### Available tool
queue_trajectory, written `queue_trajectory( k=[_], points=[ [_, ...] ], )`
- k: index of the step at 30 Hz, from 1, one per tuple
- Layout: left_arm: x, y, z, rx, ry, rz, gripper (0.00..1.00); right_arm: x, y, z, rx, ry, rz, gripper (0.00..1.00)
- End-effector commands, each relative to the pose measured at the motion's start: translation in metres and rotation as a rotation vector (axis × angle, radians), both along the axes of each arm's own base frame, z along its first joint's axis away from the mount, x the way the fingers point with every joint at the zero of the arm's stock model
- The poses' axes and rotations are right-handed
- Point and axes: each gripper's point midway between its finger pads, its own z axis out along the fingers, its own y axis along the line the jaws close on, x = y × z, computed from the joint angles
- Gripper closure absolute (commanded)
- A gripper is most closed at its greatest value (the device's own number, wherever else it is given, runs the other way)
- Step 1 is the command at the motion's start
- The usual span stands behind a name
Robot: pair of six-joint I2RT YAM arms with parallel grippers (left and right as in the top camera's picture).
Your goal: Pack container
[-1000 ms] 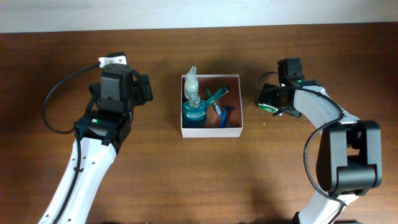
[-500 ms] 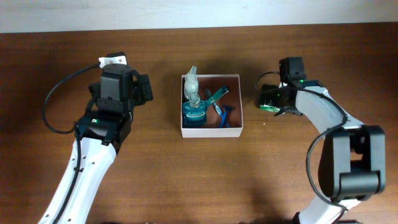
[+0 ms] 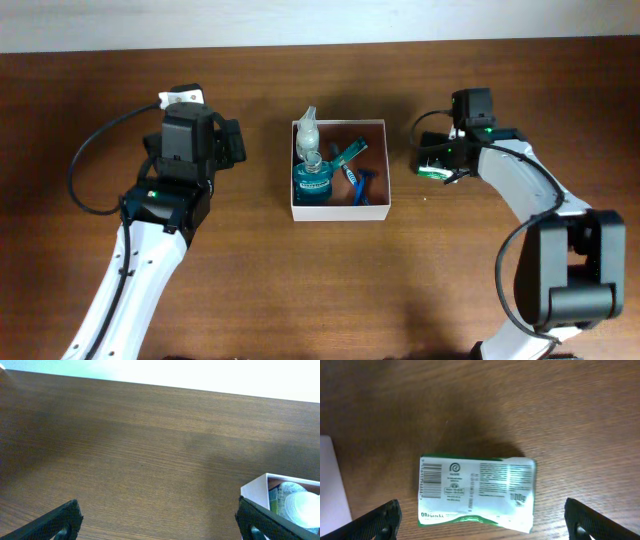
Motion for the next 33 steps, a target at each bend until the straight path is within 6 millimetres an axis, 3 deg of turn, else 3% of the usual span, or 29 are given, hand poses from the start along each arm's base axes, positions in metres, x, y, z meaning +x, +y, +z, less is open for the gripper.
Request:
queue_trajectory(
  k=[1, 6, 10, 17, 24, 27, 29, 31, 33],
  points=[
    [0.001, 0.003, 0.008, 0.007, -0.019, 0.009, 0.01, -0.001, 0.013, -0.007, -0.025, 0.011, 0.08, 0.01],
    [0.001, 0.003, 0.008, 0.007, -0.019, 0.009, 0.01, -0.001, 0.014, -0.01, -0.026, 0.016, 0.083, 0.01],
    [0.001, 0.003, 0.008, 0.007, -0.019, 0.009, 0.01, -0.007, -0.002, -0.023, -0.084, 0.058, -0.019, 0.01],
    [0.001, 0.003, 0.008, 0.007, -0.019, 0.009, 0.01, -0.01, 0.0, -0.032, -0.075, 0.079, -0.014, 0.01],
    [0.001, 0.003, 0.008, 0.007, -0.019, 0.009, 0.01, -0.013, 0.0, -0.058, -0.074, 0.128, -0.03, 0.01],
    [0.001, 0.003, 0.008, 0.007, -0.019, 0.009, 0.0, -0.008, 0.0, -0.056, -0.072, 0.113, -0.032, 0.02],
    [0.001, 0.003, 0.008, 0.007, -0.019, 0.009, 0.01, -0.006, 0.0, -0.05, -0.072, 0.11, -0.031, 0.22],
    [0.001, 0.003, 0.008, 0.007, -0.019, 0.009, 0.01, -0.003, 0.0, -0.041, -0.073, 0.111, -0.031, 0.57],
    [0.001, 0.003, 0.008, 0.007, -0.019, 0.009, 0.01, -0.001, 0.0, -0.033, -0.073, 0.11, -0.03, 0.67]
  ],
)
